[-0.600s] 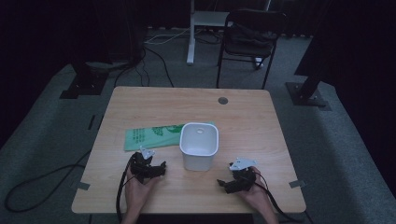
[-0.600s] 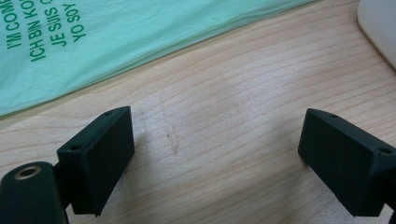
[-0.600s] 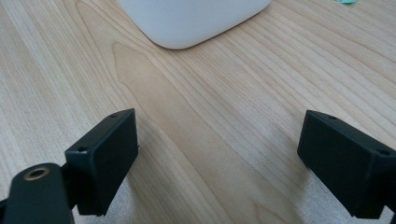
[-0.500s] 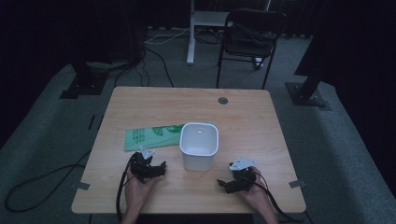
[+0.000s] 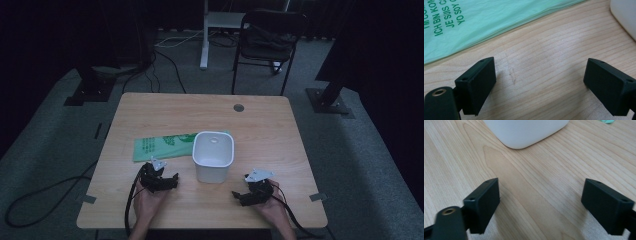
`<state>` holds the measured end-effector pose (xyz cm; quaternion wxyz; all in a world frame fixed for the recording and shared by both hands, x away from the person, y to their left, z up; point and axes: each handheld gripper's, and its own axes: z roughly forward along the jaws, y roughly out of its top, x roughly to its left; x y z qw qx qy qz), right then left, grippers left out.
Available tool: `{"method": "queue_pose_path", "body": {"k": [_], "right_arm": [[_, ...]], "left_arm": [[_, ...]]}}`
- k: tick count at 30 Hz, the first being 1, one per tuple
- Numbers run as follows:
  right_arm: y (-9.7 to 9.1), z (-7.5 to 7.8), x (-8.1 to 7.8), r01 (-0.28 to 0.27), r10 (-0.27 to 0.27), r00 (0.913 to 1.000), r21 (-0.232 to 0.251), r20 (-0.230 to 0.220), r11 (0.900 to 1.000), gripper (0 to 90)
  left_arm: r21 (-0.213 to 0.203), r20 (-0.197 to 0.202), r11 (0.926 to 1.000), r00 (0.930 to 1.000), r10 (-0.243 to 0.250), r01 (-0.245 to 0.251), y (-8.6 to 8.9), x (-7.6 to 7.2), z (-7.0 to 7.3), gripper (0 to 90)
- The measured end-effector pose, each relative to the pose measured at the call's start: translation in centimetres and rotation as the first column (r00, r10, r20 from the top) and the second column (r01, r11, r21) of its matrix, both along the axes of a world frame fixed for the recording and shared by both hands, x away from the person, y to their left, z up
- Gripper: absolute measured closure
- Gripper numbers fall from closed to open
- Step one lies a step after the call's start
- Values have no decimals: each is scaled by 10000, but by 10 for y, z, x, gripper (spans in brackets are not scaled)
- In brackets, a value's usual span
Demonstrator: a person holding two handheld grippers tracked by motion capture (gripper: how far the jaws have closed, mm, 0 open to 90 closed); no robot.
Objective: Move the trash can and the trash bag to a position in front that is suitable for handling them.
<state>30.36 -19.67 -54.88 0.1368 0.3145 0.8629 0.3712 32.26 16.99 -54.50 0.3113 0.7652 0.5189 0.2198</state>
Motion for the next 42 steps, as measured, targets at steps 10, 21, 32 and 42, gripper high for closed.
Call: {"method": "queue_pose_path", "body": {"k": [10,21,32,42], "right_arm": [[-4,6,4,44,-43,10000,-192,15,9998,365],[3,31,22,-362,371,9983,-195,453,9992,338],[8,40,35,-183,205,9974,-321,692,9993,356],[2,47,54,306,-307,9978,31,583,9995,374]], "left_arm": [[-116,368,9986,9980,-507,512,-3,1,18,374],[57,1622,9850,9718,-1710,1724,-25,42,51,371],[-1036,1307,9620,9622,-2388,2528,-40,115,64,372],[-1254,955,9063,9142,-3938,4035,-61,126,57,432]]}}
